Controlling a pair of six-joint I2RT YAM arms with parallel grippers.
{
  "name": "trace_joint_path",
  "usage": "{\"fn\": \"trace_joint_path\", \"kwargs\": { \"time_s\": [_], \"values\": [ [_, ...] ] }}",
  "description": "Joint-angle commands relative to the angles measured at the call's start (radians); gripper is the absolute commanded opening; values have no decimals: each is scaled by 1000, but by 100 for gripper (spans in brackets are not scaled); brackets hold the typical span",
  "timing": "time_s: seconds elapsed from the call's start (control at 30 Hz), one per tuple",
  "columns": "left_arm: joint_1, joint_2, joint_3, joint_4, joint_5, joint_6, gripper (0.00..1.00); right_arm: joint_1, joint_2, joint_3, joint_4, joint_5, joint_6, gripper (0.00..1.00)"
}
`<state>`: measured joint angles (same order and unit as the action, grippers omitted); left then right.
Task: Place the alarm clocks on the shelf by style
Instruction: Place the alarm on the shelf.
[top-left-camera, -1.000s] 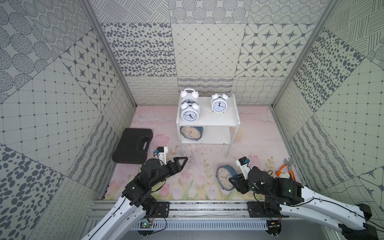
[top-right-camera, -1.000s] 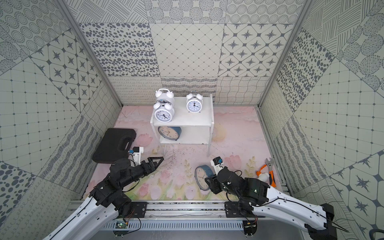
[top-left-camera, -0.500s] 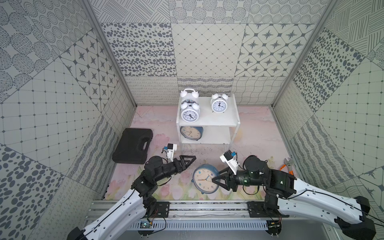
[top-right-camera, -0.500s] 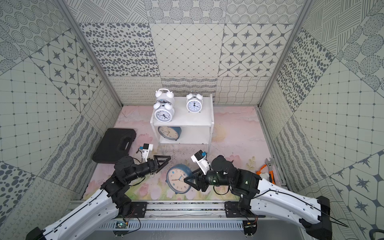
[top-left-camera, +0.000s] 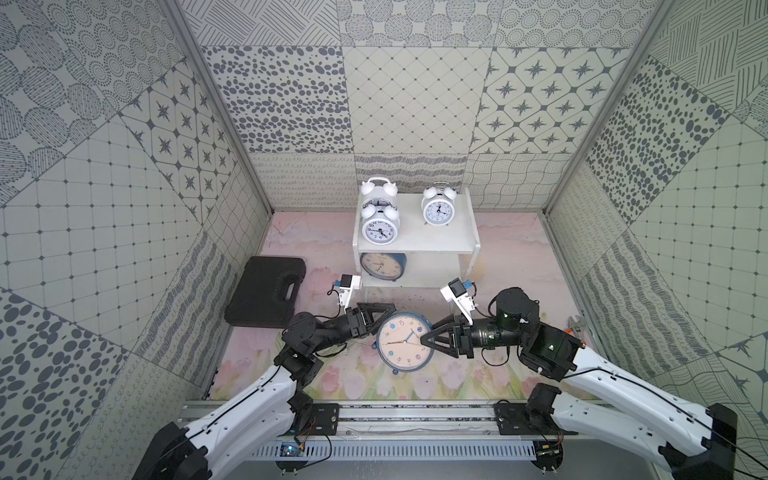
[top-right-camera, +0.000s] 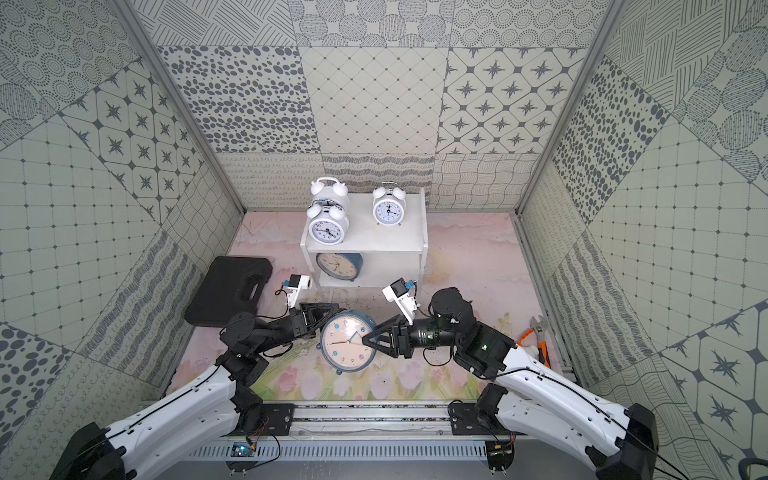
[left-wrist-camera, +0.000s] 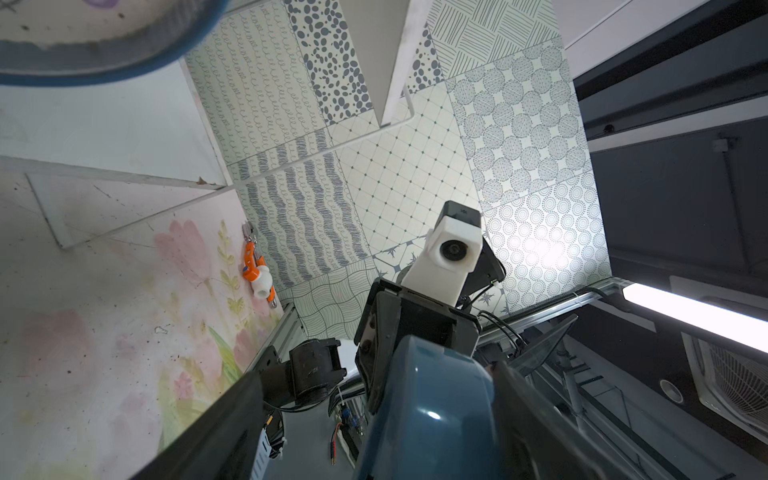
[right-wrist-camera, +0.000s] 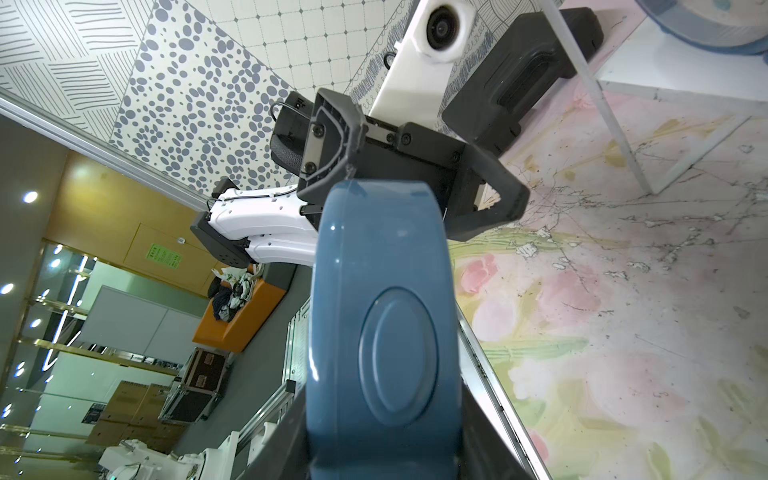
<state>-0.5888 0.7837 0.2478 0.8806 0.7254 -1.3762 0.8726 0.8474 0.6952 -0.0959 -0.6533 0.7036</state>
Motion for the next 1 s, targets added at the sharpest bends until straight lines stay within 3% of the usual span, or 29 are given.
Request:
{"fn": "trace_joint_path", "kwargs": {
  "time_s": [0.0,0.1,0.23,0.33,0.6,0.8,0.97],
  "values": [
    [4,14,2,196,112,-30,83,-25,16,4,143,-19,31,21],
    [5,14,-1,194,111,-26,84,-37,25,-9,173,-25,47,21],
    [5,11,-3,159,108,-6,96,-51,25,-20,178,-34,45,21],
    [5,1,-2,139,102,5,99,-59,23,-26,177,-40,47,21],
    [4,9,21,103,121,25,71,-67,22,-22,167,-37,35,22],
    [4,-21,9,69,66,47,59,-68,33,-15,176,-17,30,24],
    [4,-54,11,45,21,47,53,-67,35,-5,150,17,20,33]
  ]
}}
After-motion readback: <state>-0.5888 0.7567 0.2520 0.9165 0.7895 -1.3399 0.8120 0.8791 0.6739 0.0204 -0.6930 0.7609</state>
